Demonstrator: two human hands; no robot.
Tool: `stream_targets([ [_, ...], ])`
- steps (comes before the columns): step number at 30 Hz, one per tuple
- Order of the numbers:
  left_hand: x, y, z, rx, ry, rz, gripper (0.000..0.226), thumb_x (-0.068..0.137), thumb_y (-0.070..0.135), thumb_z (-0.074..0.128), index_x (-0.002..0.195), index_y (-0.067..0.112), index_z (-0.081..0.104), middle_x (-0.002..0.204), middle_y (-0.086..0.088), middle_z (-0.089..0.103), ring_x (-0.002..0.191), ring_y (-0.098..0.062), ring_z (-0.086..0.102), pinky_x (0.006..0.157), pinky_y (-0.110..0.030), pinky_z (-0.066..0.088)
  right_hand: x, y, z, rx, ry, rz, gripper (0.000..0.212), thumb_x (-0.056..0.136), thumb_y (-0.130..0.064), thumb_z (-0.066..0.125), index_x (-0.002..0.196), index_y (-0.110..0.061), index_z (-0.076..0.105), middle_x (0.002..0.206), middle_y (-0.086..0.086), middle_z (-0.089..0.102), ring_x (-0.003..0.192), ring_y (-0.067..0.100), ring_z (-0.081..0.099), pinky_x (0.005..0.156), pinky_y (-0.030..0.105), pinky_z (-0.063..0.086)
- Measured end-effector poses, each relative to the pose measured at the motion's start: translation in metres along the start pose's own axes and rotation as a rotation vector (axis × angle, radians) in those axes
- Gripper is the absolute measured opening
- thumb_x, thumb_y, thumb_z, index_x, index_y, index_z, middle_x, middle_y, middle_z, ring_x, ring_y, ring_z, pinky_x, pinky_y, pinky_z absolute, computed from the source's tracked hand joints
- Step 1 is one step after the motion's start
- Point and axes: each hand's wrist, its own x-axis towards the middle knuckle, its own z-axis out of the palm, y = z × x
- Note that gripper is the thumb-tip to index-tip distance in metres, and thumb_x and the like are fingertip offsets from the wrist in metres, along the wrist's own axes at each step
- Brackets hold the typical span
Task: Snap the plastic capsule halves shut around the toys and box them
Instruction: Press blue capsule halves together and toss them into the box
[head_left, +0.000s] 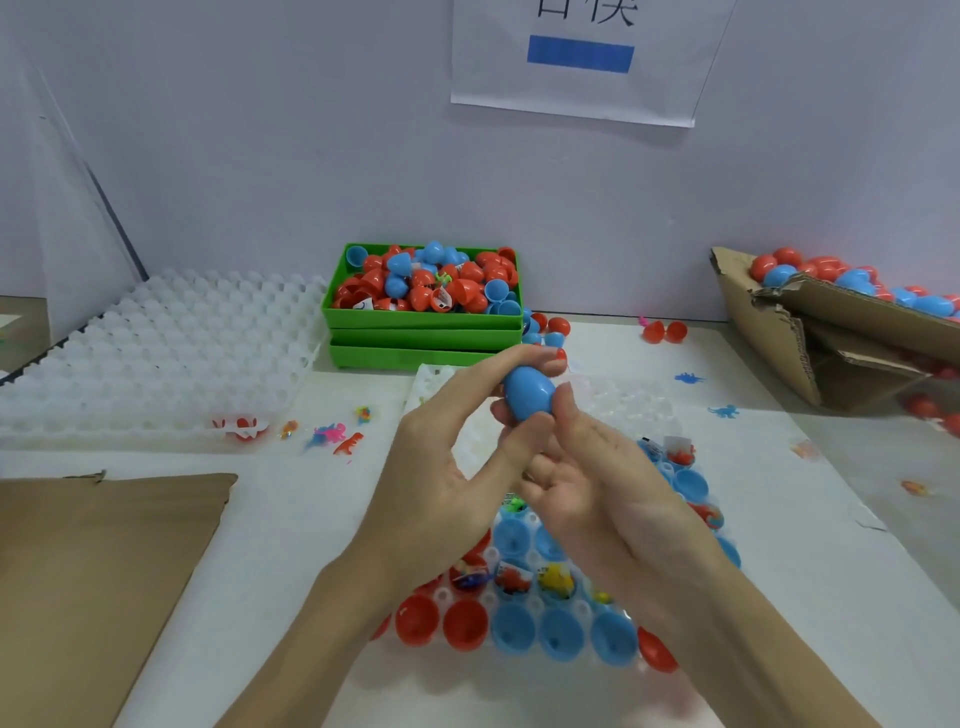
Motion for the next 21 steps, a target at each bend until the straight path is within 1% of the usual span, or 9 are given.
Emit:
stream_targets([
  [3, 0.001, -0.002, 0.0, -0.123, -0.106, -0.122, 0.043, 0.11, 0.032, 0.039, 0.15, 0.026, 0.054, 0.151, 0.014, 0.056, 0.147, -0.01, 0.045, 0.117, -0.027, 0.039, -0.002, -0.002, -0.003, -0.559, 0.22, -0.292, 0.033, 0.083, -0.04, 0.08, 0.11, -0.021, 0.077, 0.108, 0.0, 0.078, 0.101, 0.017, 0.075, 0.085, 0.022, 0.058],
  [5, 0.002, -0.001, 0.001, -0.2, -0.039, -0.217, 0.042, 0.11, 0.037, 0.038, 0.145, 0.03, 0.06, 0.143, 0.015, 0.063, 0.137, -0.006, 0.055, 0.11, -0.021, 0.044, -0.001, -0.002, -0.008, -0.96, 0.276, -0.526, 0.037, 0.082, -0.034, 0.083, 0.115, -0.021, 0.07, 0.102, -0.008, 0.075, 0.096, 0.016, 0.073, 0.082, 0.022, 0.059],
  [8, 0.005, -0.005, 0.0, -0.353, 0.055, -0.377, 0.033, 0.105, 0.036, 0.054, 0.126, 0.018, 0.071, 0.121, -0.002, 0.075, 0.112, -0.022, 0.073, 0.095, -0.032, 0.057, 0.002, -0.001, -0.015, -1.338, 0.295, -0.765, 0.056, 0.081, -0.03, 0.086, 0.13, -0.014, 0.064, 0.105, -0.005, 0.07, 0.092, 0.009, 0.067, 0.086, 0.014, 0.052],
  [10, 0.007, -0.007, -0.001, -0.469, 0.048, -0.45, 0.033, 0.1, 0.031, 0.064, 0.121, 0.006, 0.071, 0.117, -0.013, 0.075, 0.107, -0.034, 0.074, 0.095, -0.038, 0.059, 0.002, 0.0, -0.019, -1.515, 0.279, -0.859, 0.055, 0.083, -0.031, 0.083, 0.132, -0.01, 0.066, 0.109, 0.002, 0.067, 0.091, 0.004, 0.058, 0.089, 0.008, 0.047],
  [12, 0.007, -0.007, -0.004, -0.575, 0.036, -0.487, 0.031, 0.097, 0.023, 0.071, 0.116, -0.002, 0.07, 0.112, -0.018, 0.074, 0.104, -0.038, 0.073, 0.094, -0.036, 0.06, 0.002, 0.0, -0.02, -1.589, 0.272, -0.909, 0.053, 0.085, -0.031, 0.081, 0.132, -0.009, 0.067, 0.115, 0.008, 0.064, 0.099, 0.005, 0.055, 0.093, 0.009, 0.046],
  [14, 0.007, -0.006, -0.006, -0.656, 0.01, -0.512, 0.027, 0.095, 0.02, 0.071, 0.11, -0.002, 0.072, 0.106, -0.019, 0.073, 0.099, -0.037, 0.074, 0.09, -0.033, 0.061, 0.002, 0.001, -0.018, -1.586, 0.259, -0.92, 0.053, 0.088, -0.032, 0.079, 0.134, -0.009, 0.065, 0.125, 0.01, 0.061, 0.113, 0.013, 0.057, 0.1, 0.015, 0.047],
  [17, 0.007, -0.008, -0.009, -0.765, -0.043, -0.557, 0.036, 0.091, 0.026, 0.072, 0.113, -0.002, 0.073, 0.106, -0.021, 0.073, 0.097, -0.031, 0.074, 0.088, -0.03, 0.06, 0.0, 0.003, -0.013, -1.494, 0.143, -0.826, 0.058, 0.096, -0.033, 0.071, 0.146, -0.008, 0.054, 0.138, 0.002, 0.06, 0.127, 0.008, 0.057, 0.106, 0.015, 0.044],
  [19, 0.007, -0.009, -0.009, -0.804, -0.07, -0.571, 0.041, 0.09, 0.029, 0.07, 0.116, -0.003, 0.073, 0.108, -0.02, 0.073, 0.098, -0.028, 0.072, 0.088, -0.029, 0.059, -0.001, 0.005, -0.011, -1.467, 0.113, -0.785, 0.053, 0.099, -0.033, 0.066, 0.144, -0.009, 0.054, 0.131, -0.006, 0.065, 0.113, 0.003, 0.063, 0.097, 0.013, 0.049],
  [21, 0.007, -0.01, -0.007, -0.81, -0.077, -0.575, 0.042, 0.091, 0.029, 0.07, 0.115, -0.005, 0.073, 0.11, -0.021, 0.072, 0.102, -0.028, 0.07, 0.09, -0.029, 0.058, -0.003, 0.006, -0.011, -1.488, 0.124, -0.778, 0.046, 0.102, -0.036, 0.062, 0.139, -0.009, 0.057, 0.12, -0.005, 0.069, 0.093, 0.008, 0.067, 0.084, 0.022, 0.055],
])
